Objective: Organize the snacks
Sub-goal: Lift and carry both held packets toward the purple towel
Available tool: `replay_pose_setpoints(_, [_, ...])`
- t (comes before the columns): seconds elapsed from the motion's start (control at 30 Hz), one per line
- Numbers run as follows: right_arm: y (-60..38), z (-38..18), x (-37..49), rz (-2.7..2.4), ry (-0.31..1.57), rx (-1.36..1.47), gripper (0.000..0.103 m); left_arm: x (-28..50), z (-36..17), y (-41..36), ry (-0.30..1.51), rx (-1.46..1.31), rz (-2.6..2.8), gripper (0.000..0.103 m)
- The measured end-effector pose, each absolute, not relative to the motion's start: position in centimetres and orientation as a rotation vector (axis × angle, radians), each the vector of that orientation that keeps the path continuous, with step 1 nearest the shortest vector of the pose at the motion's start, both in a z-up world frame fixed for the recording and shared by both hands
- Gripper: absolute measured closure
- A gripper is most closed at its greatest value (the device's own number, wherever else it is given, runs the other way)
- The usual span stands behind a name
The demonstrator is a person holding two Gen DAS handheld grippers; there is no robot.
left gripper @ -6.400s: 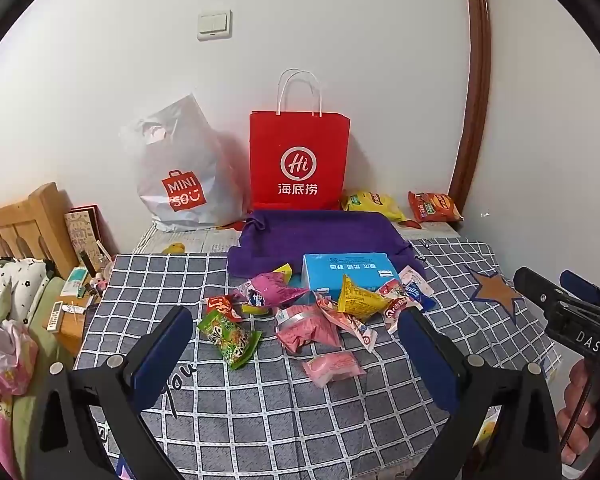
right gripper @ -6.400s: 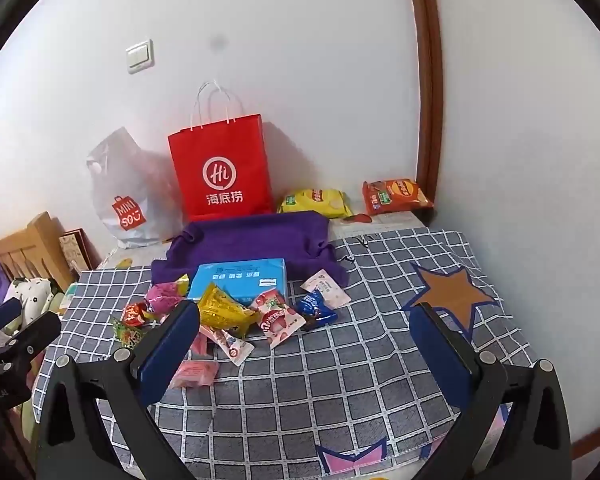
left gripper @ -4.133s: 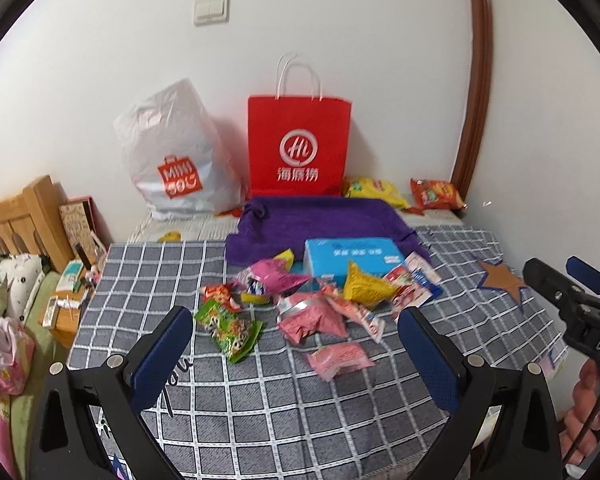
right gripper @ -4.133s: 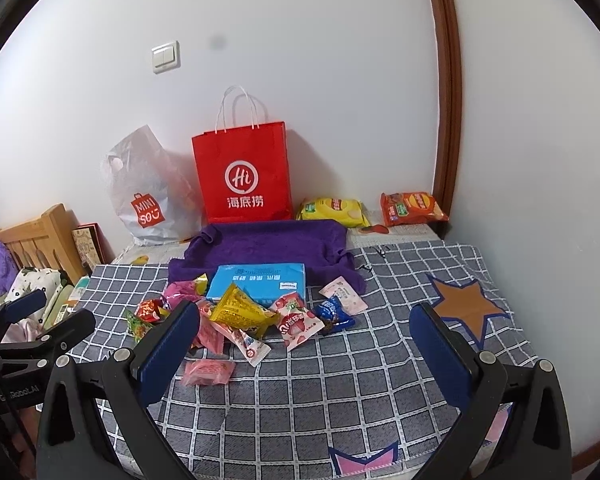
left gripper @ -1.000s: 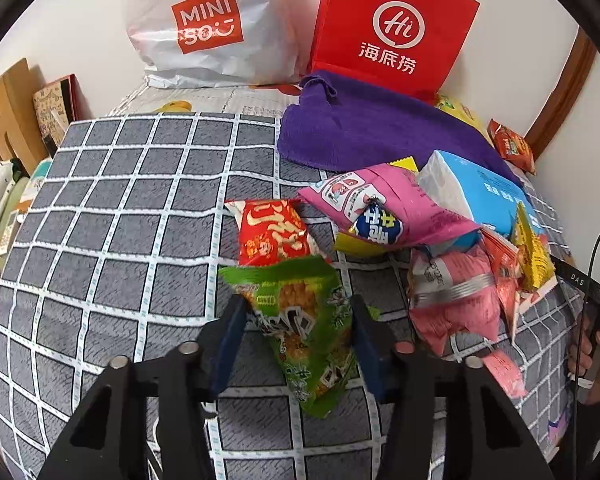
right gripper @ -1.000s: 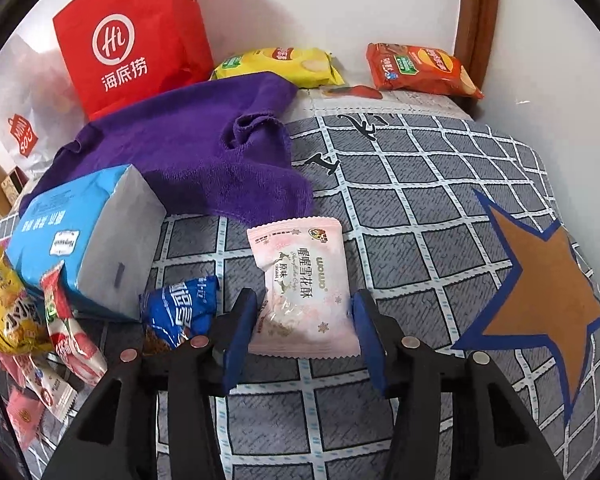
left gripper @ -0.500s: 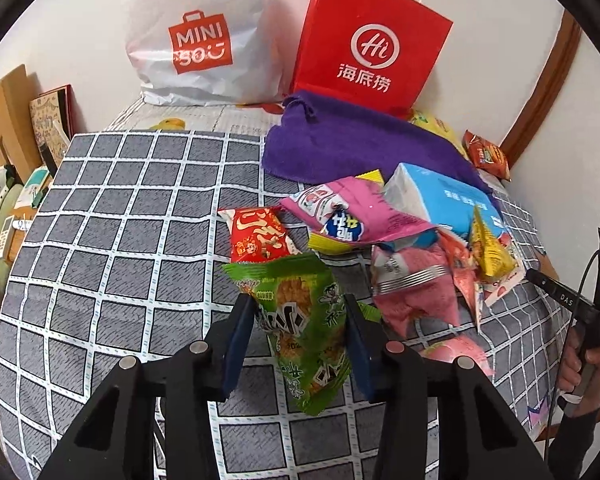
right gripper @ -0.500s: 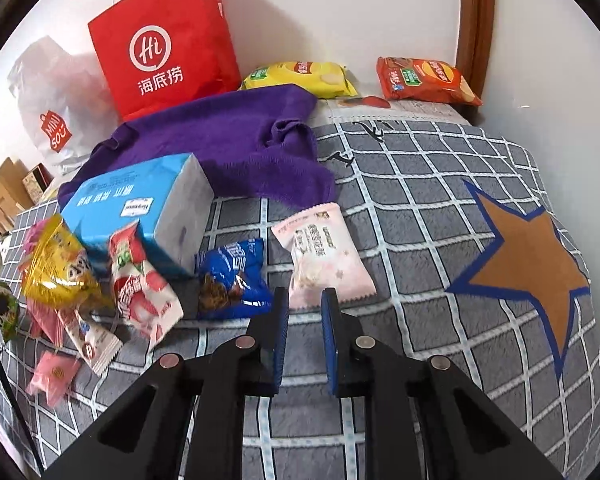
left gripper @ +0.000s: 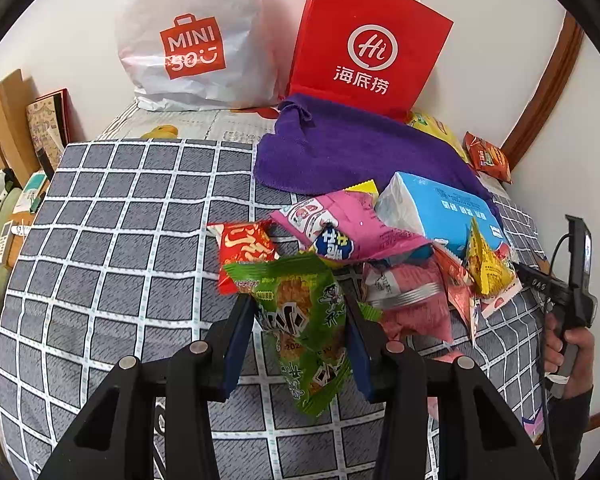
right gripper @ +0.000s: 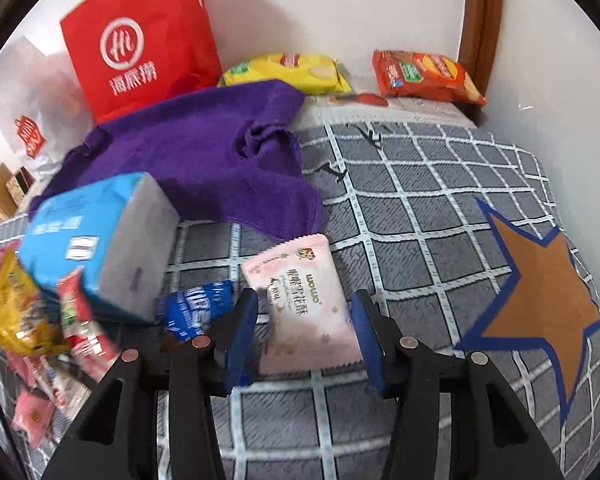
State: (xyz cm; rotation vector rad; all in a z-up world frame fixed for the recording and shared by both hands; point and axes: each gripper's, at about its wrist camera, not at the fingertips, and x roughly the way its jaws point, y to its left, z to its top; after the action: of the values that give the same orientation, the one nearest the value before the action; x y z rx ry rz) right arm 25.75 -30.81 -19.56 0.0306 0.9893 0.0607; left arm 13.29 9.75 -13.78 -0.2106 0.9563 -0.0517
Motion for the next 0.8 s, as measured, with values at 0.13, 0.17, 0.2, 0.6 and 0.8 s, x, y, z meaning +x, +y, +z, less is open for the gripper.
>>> replay_pose_setpoints(0.13, [-30.3,-19.5,25.4,0.065,0.967,-0.018,0.062,13.7,-13.6,9.3,0.954,-0.202,-0.055,0.061])
replay_pose_setpoints(0.17, [-30.4,-19.4,25.2,0.066,0.969,-0.009,0.063,13.8,-13.5,9.2,0.956,-0.201,-0.055,0.061])
replay_pose_setpoints(0.2, [-30.6,-19.2,25.0,0.065,0.967,0.001,0.063,13.9,-13.5,9.1,0.959,-0.202,-0.056,0.061])
replay_pose_setpoints(0.6, [-30.5,-14.5,18.9,0.090,0.894,0.091,0.063,13.5,-10.3,6.6,0.920,-0.184,-0.147,0.061])
replay_pose_setpoints(0.8, [-28.3,-10.7,16.7,0.142,0.841,0.116,0.063,13.1,-7.3,4.4,0.868,-0.153,-0.203,0.061])
